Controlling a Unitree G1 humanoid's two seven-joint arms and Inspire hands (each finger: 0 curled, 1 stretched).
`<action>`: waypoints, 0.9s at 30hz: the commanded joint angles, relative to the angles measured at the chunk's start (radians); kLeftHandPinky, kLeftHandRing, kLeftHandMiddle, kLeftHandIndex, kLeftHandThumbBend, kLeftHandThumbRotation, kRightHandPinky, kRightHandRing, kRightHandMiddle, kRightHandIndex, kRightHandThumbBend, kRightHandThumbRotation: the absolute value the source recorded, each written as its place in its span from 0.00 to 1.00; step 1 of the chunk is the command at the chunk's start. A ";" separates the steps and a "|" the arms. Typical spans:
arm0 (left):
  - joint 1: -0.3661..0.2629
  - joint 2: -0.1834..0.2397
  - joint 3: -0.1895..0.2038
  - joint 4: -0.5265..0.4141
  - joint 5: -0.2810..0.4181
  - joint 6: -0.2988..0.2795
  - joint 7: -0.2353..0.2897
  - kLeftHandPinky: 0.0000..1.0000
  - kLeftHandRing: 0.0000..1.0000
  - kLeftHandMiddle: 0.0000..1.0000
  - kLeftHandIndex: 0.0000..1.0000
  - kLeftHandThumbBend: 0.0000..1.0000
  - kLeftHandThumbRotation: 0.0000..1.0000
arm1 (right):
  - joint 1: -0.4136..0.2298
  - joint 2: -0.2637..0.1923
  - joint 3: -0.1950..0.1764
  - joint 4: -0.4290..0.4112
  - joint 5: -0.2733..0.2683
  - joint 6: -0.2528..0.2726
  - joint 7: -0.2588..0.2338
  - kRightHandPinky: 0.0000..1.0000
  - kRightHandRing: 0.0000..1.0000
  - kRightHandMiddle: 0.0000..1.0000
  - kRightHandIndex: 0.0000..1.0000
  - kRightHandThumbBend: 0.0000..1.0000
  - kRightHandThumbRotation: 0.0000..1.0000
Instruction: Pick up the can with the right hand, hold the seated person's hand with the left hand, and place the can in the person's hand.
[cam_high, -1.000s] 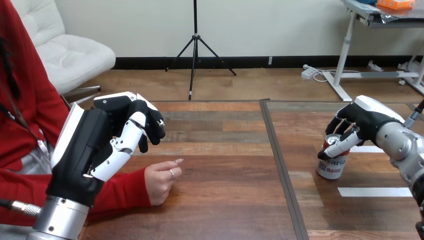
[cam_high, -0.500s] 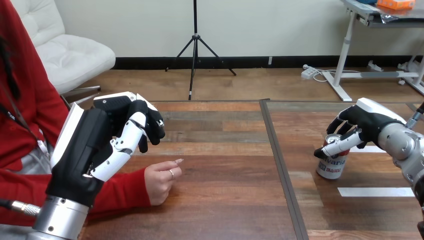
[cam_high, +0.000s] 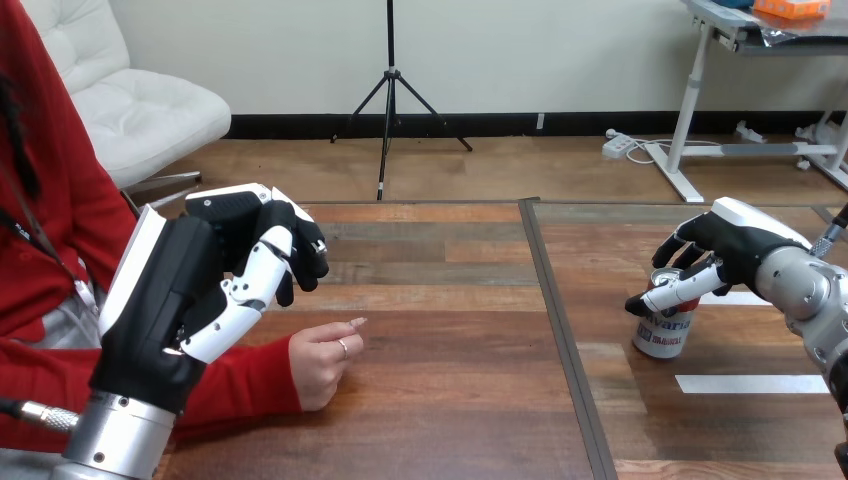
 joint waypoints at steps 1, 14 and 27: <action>-0.054 0.020 0.006 -0.026 -0.017 -0.001 -0.002 0.20 0.34 0.38 0.36 0.00 0.43 | -0.047 -0.029 -0.001 -0.034 0.004 -0.015 -0.006 0.62 0.66 0.68 0.67 1.00 0.27; -0.058 0.022 0.010 -0.025 -0.025 0.004 -0.008 0.20 0.34 0.38 0.36 0.00 0.41 | -0.048 -0.029 0.002 -0.033 0.001 -0.009 -0.001 0.63 0.67 0.68 0.66 1.00 0.23; -0.058 0.024 0.015 -0.033 -0.024 0.011 -0.012 0.20 0.34 0.38 0.36 0.00 0.39 | -0.049 -0.031 0.011 -0.034 -0.008 -0.003 0.009 0.58 0.62 0.66 0.65 1.00 0.20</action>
